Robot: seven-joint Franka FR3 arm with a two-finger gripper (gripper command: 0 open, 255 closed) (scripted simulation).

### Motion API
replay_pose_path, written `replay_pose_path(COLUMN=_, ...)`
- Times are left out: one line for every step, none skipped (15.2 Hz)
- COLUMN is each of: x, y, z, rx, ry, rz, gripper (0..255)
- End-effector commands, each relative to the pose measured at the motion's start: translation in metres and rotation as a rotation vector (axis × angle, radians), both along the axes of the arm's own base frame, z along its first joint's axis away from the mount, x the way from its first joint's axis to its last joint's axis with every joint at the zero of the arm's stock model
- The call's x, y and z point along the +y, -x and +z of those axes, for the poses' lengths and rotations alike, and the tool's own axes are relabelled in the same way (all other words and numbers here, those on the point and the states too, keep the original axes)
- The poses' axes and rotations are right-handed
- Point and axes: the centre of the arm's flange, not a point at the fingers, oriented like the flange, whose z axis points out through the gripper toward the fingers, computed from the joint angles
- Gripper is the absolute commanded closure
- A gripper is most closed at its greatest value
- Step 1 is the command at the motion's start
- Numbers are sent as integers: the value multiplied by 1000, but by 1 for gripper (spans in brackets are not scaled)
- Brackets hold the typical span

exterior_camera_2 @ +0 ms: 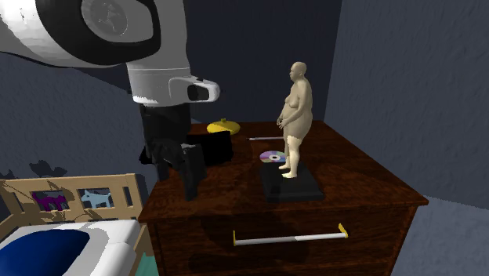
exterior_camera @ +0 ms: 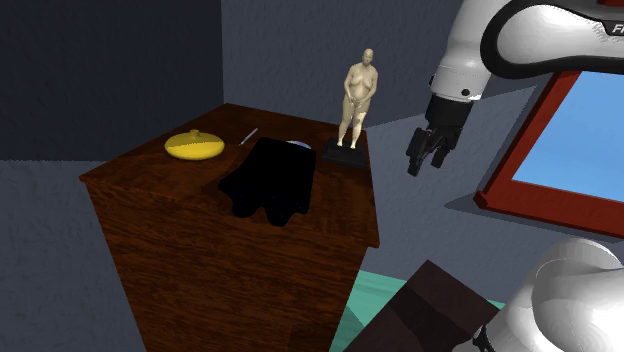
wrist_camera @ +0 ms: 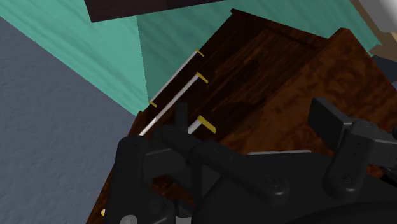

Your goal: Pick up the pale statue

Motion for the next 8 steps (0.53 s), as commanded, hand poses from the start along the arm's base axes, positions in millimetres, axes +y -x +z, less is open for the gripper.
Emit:
replay_pose_path(x=0, y=0, z=0, rx=0, ry=0, rz=0, gripper=0)
replay_pose_path(x=-8, y=-8, z=5, rx=-16, ry=-5, rz=18, gripper=0)
replay_pose_path(x=-15, y=-16, z=9, rx=-33, ry=-11, rz=36, gripper=0)
replay_pose_path(x=-23, y=-23, z=14, rx=-49, ry=-16, rz=54, gripper=0)
replay_pose_path(x=-30, y=-31, z=19, rx=-65, ry=-22, rz=72, gripper=0)
replay_pose_path(x=-37, y=-39, z=23, rx=-81, ry=-27, rz=90, gripper=0)
replay_pose_path(x=-45, y=-47, z=28, rx=-98, ry=-33, rz=107, gripper=0)
replay_pose_path(x=-52, y=-55, z=33, rx=-114, ry=-38, rz=125, gripper=0)
